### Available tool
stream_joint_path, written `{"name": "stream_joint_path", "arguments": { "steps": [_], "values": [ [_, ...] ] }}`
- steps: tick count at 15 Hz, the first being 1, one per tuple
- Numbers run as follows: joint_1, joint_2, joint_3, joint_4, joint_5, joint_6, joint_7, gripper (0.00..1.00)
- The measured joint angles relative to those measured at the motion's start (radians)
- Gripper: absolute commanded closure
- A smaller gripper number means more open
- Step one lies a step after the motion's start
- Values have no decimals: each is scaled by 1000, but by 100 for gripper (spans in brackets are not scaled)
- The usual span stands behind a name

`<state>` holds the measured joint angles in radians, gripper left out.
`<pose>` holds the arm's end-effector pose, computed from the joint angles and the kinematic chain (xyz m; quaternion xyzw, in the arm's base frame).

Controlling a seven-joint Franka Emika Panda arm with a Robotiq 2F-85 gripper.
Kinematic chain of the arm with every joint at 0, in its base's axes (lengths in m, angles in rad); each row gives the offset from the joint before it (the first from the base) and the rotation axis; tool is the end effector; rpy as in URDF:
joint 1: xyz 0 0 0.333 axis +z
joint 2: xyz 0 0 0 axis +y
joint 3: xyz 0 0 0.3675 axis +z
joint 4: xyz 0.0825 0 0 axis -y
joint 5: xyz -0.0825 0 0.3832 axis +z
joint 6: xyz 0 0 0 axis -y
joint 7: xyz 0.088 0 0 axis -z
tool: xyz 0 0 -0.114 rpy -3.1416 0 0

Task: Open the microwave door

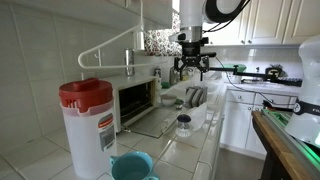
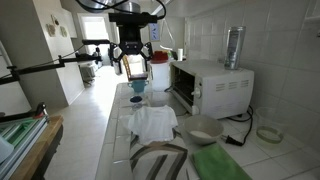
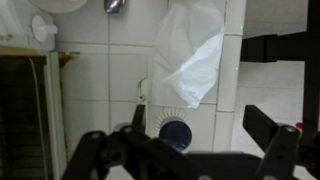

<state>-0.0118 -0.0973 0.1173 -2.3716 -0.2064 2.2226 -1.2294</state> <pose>0.4727 0.0429 0.4038 0.7409 0.6656 -0.0681 0.0586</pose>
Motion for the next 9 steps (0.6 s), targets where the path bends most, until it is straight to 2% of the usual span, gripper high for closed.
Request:
{"name": "stream_joint_path", "arguments": {
  "steps": [5, 9],
  "values": [
    [15, 7, 1, 1, -135, -1, 349, 0],
    [45, 21, 3, 2, -126, -83, 570, 0]
  ]
}}
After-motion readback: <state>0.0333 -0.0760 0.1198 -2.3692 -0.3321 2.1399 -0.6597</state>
